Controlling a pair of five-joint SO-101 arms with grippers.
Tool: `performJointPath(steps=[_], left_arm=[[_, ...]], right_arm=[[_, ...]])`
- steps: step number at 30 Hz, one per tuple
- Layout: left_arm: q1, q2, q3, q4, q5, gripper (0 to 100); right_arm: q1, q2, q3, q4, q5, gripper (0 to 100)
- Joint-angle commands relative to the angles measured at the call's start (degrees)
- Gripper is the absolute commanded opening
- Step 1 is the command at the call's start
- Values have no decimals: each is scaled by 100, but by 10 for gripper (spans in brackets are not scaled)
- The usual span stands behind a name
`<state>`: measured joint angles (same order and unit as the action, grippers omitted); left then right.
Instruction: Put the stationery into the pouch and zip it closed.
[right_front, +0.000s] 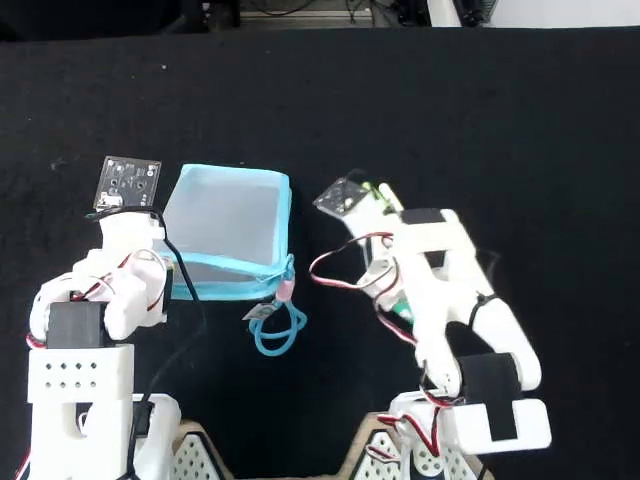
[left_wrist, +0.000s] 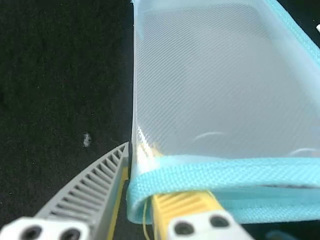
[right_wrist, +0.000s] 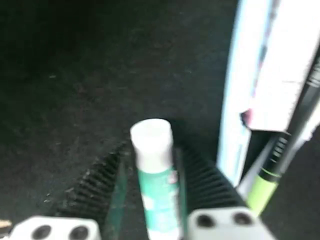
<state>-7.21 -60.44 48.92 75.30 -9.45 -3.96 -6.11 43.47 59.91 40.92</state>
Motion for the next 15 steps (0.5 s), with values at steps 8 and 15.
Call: performJointPath(steps=[8,15], left_arm=[[-75,-18,31,-18,62,30],[-92,-18,31,-18,62,30]], right_arm=[[1231,-664,-497,905,-316,11],[2681,-690,-1165,1275,-281,11]])
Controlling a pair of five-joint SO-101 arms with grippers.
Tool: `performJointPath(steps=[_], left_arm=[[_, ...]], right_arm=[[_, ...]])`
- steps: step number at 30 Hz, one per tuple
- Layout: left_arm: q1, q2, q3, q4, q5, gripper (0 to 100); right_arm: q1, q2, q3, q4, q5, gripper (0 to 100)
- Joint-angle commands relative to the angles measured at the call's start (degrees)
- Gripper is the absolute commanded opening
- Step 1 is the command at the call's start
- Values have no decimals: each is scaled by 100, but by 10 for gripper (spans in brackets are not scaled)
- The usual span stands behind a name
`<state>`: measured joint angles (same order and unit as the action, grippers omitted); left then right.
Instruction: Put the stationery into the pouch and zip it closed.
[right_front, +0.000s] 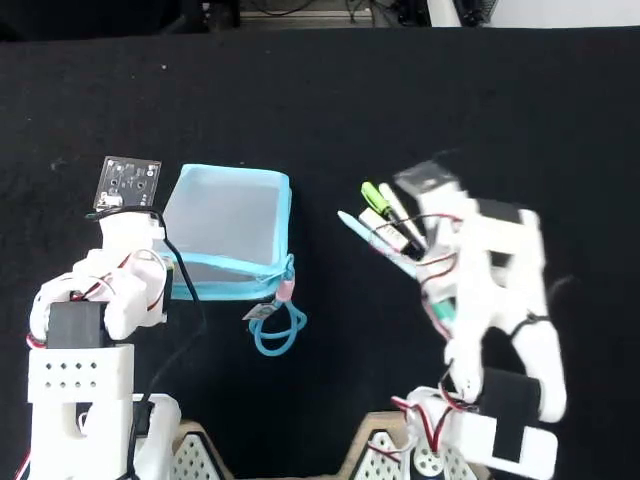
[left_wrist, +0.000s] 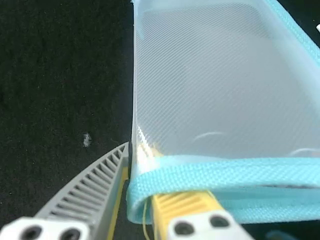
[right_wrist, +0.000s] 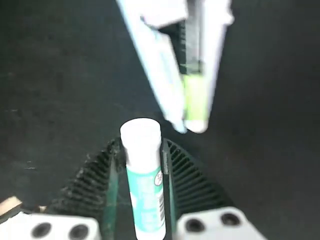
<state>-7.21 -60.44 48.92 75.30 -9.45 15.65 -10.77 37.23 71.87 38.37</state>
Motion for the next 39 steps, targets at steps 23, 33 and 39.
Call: performJointPath(steps=[23,33,39], left_arm=[[-66,-18,31,-26,70,30],[-84,-18,31,-26,62,30],[-84,-18,31,-26,62,30]], right_arm=[[2453,2404,-2782,589,105,162],[2171,3090,-3354,1204,1363,155],[2215,3029,-3363,1301,2207,155]])
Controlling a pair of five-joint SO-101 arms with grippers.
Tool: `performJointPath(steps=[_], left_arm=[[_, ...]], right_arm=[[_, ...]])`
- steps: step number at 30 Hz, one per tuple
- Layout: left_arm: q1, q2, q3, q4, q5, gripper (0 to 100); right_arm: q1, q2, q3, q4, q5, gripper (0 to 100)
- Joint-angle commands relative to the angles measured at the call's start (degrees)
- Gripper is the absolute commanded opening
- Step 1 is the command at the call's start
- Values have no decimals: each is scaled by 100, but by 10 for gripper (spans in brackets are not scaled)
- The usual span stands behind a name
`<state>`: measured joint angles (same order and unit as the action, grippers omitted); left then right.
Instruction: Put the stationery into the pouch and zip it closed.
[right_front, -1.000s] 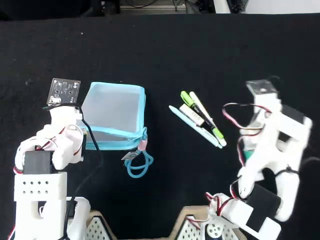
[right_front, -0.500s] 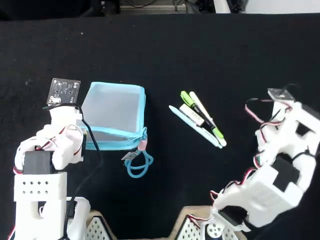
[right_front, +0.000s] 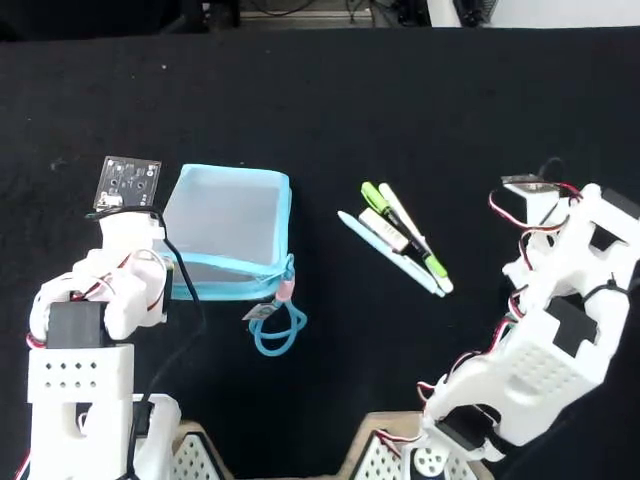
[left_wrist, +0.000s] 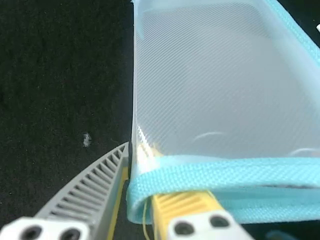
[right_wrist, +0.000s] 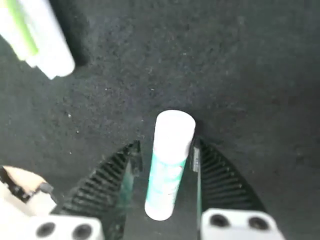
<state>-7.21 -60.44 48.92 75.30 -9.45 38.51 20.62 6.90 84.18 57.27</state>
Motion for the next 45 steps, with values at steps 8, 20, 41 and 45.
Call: performJointPath(steps=[8,20,41,45], left_arm=[[-84,-18,31,-26,62,30],[-66,-18,22,-26,62,30],[-66,-18,22,-26,62,30],[-75,-18,22,-26,62,30]], right_arm=[[299,-136,198,-1073,1081,155],[308,-145,470,-1055,-1073,128],[484,-145,154,44,-1987,175],[492,-119,154,-18,-2259,173]])
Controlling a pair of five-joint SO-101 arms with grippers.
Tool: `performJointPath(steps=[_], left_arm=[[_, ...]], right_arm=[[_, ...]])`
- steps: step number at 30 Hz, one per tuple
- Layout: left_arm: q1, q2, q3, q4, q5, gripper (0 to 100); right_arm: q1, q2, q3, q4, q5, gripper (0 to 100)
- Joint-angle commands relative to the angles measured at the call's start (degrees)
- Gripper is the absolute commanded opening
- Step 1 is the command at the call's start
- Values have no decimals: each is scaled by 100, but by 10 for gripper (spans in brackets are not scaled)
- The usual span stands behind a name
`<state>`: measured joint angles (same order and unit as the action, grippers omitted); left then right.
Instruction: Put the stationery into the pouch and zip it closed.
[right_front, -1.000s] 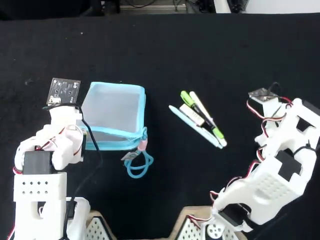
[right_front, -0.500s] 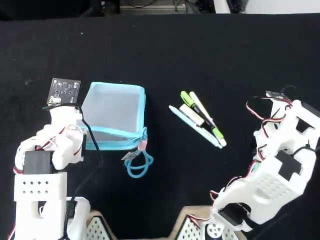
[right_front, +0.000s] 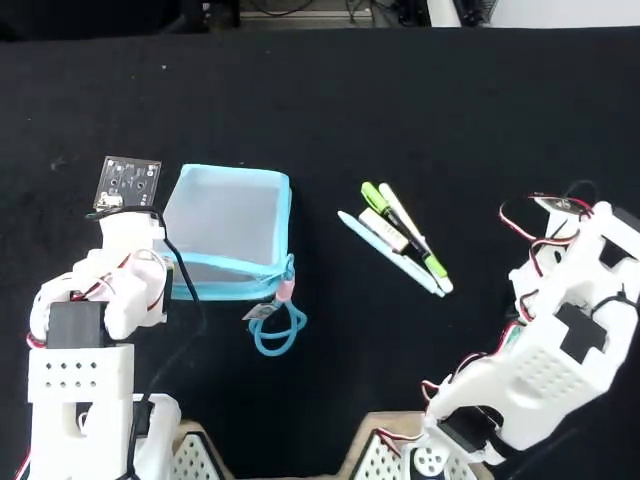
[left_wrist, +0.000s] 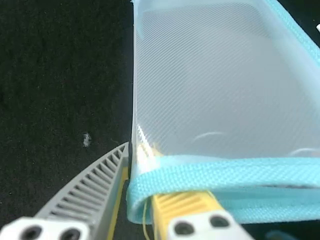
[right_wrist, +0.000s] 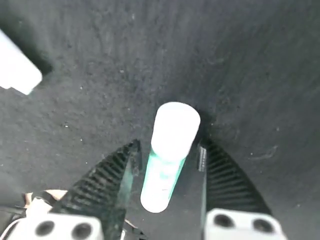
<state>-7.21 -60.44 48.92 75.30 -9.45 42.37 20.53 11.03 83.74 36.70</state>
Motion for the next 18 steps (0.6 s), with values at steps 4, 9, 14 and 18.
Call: performJointPath(steps=[4,9,14,18], left_arm=[[-84,-18,22,-26,62,30],[-84,-18,22,-26,62,30],[-84,-18,22,-26,62,30],[-75,-18,22,-26,62,30]], right_arm=[[79,-136,-295,-448,-308,83],[62,-145,-295,-914,-369,11],[70,-171,-365,-949,-299,11],[97,-189,-716,-1565,26,12]])
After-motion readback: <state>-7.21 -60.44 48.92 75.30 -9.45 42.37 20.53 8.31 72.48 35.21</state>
